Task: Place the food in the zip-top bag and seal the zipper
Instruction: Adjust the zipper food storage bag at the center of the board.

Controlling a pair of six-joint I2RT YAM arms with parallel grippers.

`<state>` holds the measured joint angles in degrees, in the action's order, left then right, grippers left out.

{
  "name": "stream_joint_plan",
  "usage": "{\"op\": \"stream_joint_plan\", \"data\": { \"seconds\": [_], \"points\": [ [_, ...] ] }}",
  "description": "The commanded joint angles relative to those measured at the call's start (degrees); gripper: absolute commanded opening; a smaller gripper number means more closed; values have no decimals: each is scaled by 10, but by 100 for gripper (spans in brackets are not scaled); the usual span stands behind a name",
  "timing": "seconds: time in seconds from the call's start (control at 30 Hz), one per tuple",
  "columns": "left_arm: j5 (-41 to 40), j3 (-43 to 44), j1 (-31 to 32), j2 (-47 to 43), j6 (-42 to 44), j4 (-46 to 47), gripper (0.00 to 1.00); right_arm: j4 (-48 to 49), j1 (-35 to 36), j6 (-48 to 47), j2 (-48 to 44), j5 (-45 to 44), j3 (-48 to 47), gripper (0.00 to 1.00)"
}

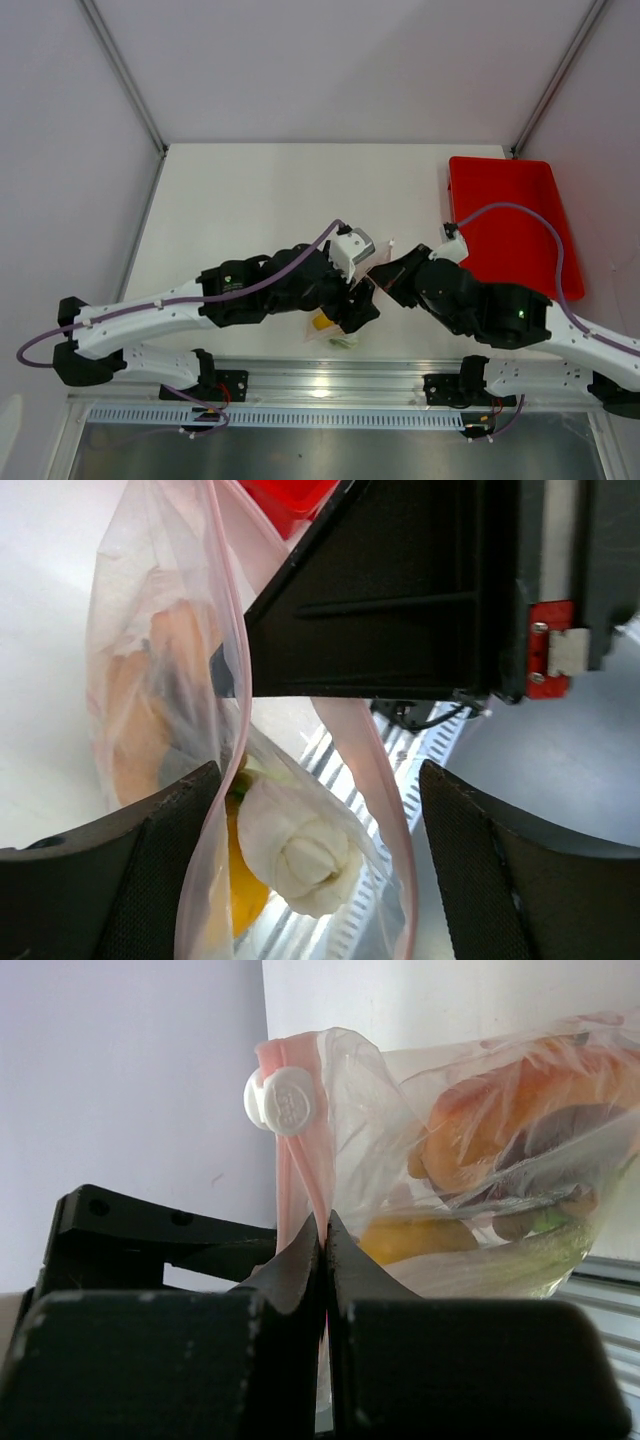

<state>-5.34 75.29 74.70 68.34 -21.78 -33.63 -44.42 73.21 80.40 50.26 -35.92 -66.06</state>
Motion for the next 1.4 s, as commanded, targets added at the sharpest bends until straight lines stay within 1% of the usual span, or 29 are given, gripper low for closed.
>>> {"op": "stream_joint_plan", "data": {
  "seconds": [0.0, 0.17, 0.27, 0.3, 0.33, 0.4, 0.43, 0.47, 0.53, 0.57, 0.6, 0.63, 0.67, 0.7, 0.73, 0.77, 0.83, 0.87, 0.9, 0.93, 1.0, 1.03, 1.07, 1.13, 1.17, 1.23, 1.27, 1.33, 1.37],
  "points": [
    [-71, 23, 18, 12, 13, -12, 81, 11, 9, 31, 4, -62, -42, 0],
    [-101, 28, 26, 27, 2, -16, 68, 0, 12, 48, 14, -80, -50, 0],
    [-127, 31, 29, 33, -2, -21, 58, -5, 12, 58, 19, -87, -51, 0],
    [-135, 31, 29, 32, -3, -22, 49, -7, 12, 56, 20, -90, -52, 1],
    [-138, 31, 29, 29, -5, -22, 41, -8, 13, 50, 21, -91, -56, 7],
    [-141, 30, 29, 26, -1, -22, 33, -14, 13, 42, 21, -94, -58, 14],
    [-141, 30, 29, 25, 1, -25, 29, -15, 12, 33, 19, -95, -57, 23],
    [-141, 31, 29, 22, 2, -28, 20, -8, 12, 22, 18, -95, -57, 27],
    [-131, 32, 27, 21, 9, -30, 10, -8, 12, -14, 17, -88, -58, 38],
    [-127, 33, 27, 20, 11, -33, 1, -6, 12, -32, 17, -85, -61, 40],
    [-122, 35, 25, 18, 12, -35, 1, -6, 11, -51, 17, -79, -64, 43],
    [-103, 33, 20, 16, 10, -38, 0, -6, 6, -72, 16, -58, -67, 51],
    [-92, 31, 11, 13, 8, -40, 1, -6, 4, -123, 11, -44, -75, 56],
    [-80, 30, 5, 3, 6, -41, 1, -7, 2, -150, 7, -34, -78, 61],
    [-54, 25, -9, -2, 4, -42, 1, -7, -4, -211, 3, -3, -81, 72],
    [-40, 21, -17, -9, 4, -42, 1, -8, -8, -241, -8, 15, -85, 75],
    [-3, 8, -43, -34, 9, -34, 1, -23, -21, -282, -21, 36, -88, 94],
    [33, 3, -53, -43, 9, -26, 1, -33, -26, -326, -37, 55, -88, 98],
    [48, -1, -63, -59, 11, -23, 1, -36, -31, -350, -48, 63, -87, 99],
    [95, -11, -89, -66, 11, -21, 0, -33, -39, -377, -61, 77, -83, 99],
    [139, -15, -127, -79, 13, -24, 1, -22, -45, -455, -103, 85, -55, 99],
    [174, -17, -136, -80, 16, -21, 1, -3, -49, -481, -117, 102, -43, 99],
    [186, -18, -142, -83, 24, -22, 1, 3, -51, -522, -141, 110, -24, 99],
    [216, -16, -159, -80, 31, -27, 0, 43, -52, -563, -159, 138, 0, 98],
    [242, -15, -162, -79, 37, -28, 0, 57, -52, -582, -165, 173, 13, 97],
    [270, -18, -172, -80, 39, -21, 1, 88, -53, -621, -160, 207, 37, 90],
    [291, -27, -174, -80, 39, -15, 1, 96, -55, -632, -152, 245, 39, 88],
    [306, -30, -178, -80, 39, -7, 1, 105, -62, -653, -116, 261, 38, 85],
    [309, -33, -180, -82, 40, -7, 1, 103, -78, -658, -103, 267, 34, 83]
  ]
}}
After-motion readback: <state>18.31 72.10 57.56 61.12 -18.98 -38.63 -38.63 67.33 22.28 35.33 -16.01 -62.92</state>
